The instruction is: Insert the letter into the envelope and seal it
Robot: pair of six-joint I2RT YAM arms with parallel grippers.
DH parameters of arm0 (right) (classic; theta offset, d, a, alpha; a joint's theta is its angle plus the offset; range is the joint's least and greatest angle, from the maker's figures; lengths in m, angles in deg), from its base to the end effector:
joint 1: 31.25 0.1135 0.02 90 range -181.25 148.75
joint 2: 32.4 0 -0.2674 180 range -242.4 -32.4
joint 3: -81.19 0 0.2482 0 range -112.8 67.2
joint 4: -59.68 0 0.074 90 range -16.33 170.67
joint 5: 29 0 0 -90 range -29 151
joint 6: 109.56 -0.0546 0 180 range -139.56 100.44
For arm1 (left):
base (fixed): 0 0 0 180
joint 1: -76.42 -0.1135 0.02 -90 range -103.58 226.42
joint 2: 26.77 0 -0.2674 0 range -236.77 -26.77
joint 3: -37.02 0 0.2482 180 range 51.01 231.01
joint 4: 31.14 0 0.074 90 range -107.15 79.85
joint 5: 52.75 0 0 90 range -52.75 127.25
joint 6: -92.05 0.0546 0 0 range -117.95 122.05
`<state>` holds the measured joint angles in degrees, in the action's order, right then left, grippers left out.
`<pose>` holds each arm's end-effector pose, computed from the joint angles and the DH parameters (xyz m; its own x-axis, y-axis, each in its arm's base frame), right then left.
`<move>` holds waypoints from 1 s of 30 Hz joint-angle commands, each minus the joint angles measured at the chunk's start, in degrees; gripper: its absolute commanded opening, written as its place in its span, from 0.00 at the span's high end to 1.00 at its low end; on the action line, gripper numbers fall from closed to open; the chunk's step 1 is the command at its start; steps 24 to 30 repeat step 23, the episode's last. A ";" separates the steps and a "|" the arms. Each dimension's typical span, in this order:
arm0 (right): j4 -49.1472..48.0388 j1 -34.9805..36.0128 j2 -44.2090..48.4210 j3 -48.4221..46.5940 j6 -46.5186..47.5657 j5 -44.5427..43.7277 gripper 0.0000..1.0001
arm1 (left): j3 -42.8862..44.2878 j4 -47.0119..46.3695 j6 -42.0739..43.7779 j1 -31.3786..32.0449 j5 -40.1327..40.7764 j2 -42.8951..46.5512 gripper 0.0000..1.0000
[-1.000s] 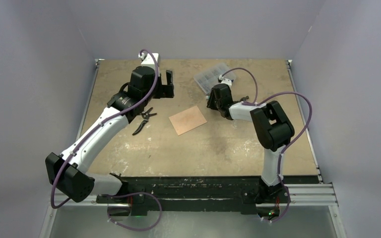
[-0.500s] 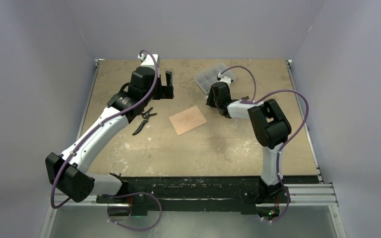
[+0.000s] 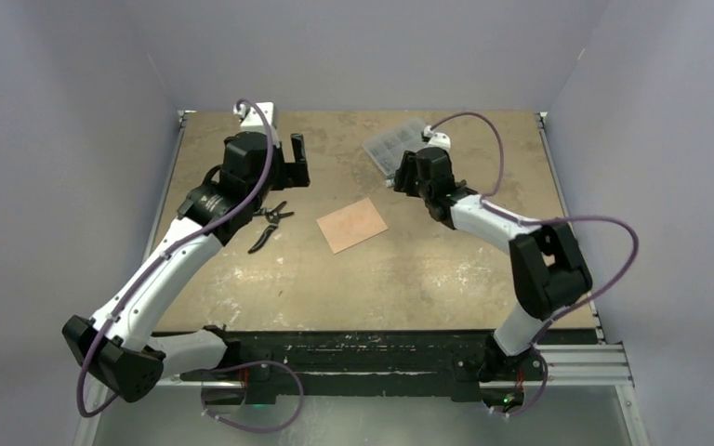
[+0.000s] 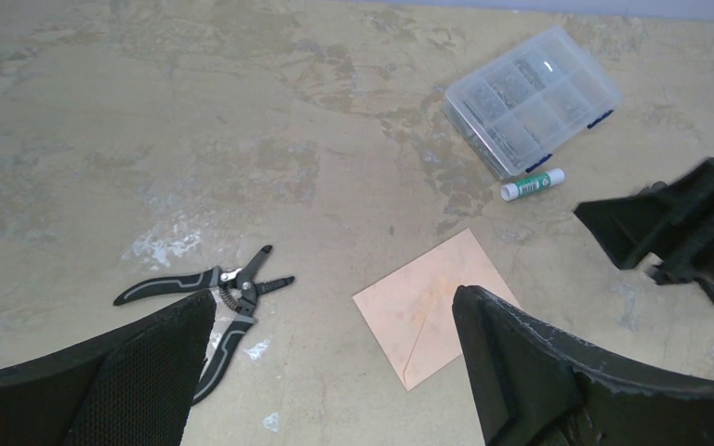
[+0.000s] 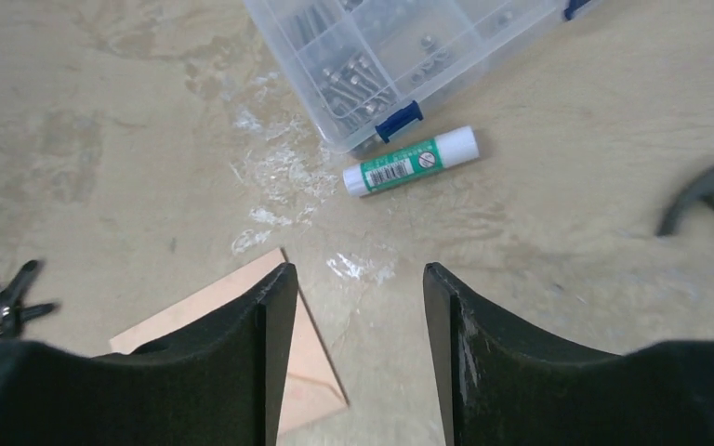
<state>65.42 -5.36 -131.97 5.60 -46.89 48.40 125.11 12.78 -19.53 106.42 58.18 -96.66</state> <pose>0.3667 0.1647 0.2132 -0.5136 0.2488 -0.8212 -0.0224 0.9528 0.3026 0.2492 -0.1213 0.3879 -0.4187 -0.1549 -0.8948 0.0369 0.9816 -0.1872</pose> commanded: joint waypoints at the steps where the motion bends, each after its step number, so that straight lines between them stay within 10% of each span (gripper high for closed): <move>1: 5.80 0.21 12.87 3.29 1.68 -6.56 0.40 | -1.31 1.65 -0.40 -0.20 5.65 6.16 0.01; 8: 16.88 0.20 35.10 1.03 7.51 -19.31 0.02 | -0.68 5.56 1.42 -0.20 11.84 15.46 0.01; 30: 23.90 0.17 49.32 -13.05 14.49 -31.67 0.01 | 3.78 11.07 3.71 -0.20 14.96 24.74 0.01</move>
